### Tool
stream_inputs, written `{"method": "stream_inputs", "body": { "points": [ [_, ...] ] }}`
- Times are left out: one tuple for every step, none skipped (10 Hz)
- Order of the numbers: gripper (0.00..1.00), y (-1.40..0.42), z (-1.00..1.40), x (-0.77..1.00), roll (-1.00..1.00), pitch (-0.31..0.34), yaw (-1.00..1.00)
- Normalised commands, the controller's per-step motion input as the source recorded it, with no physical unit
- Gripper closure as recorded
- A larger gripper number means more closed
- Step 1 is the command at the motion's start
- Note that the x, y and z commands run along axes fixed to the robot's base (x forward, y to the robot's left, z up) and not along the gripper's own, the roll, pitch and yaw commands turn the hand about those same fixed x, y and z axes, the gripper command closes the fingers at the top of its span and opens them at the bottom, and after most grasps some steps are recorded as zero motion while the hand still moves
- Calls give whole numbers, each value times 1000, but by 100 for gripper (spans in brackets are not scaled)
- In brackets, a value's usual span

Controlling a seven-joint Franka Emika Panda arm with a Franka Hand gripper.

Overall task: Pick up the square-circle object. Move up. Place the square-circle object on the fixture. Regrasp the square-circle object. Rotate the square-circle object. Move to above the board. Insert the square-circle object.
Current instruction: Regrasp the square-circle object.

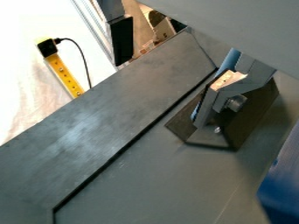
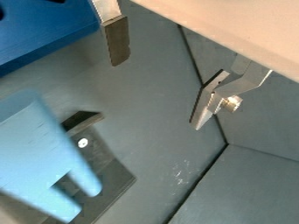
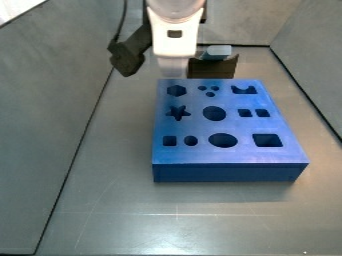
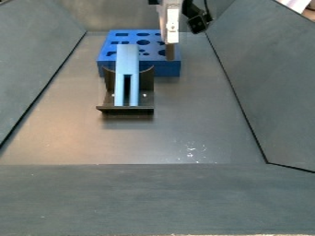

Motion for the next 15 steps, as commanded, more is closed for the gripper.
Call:
{"method": "stream_inputs", "body": {
  "points": [
    [0,-19,-33,1000,124,-47,2],
    [0,-18,-35,1000,130,-25,-14],
    [0,-19,-37,1000,129,-5,-21],
    [0,-20,-44,1000,127,45,-29],
    [0,-20,-44,1000,125,64,-28],
    [0,-22,-47,1000,125,96,-16],
    [0,-23,-50,1000,125,113,-4],
    [0,-27,-47,1000,124,128,20],
    [0,-29,-50,1000,124,132,31],
    [0,-30,-44,967,132,134,61],
    [0,-30,-43,922,136,134,70],
    [0,-32,-41,837,141,129,83],
    [0,-35,-38,777,139,120,90],
    [0,-35,-37,721,137,114,95],
    [0,-34,-32,662,138,107,98]
  ]
}}
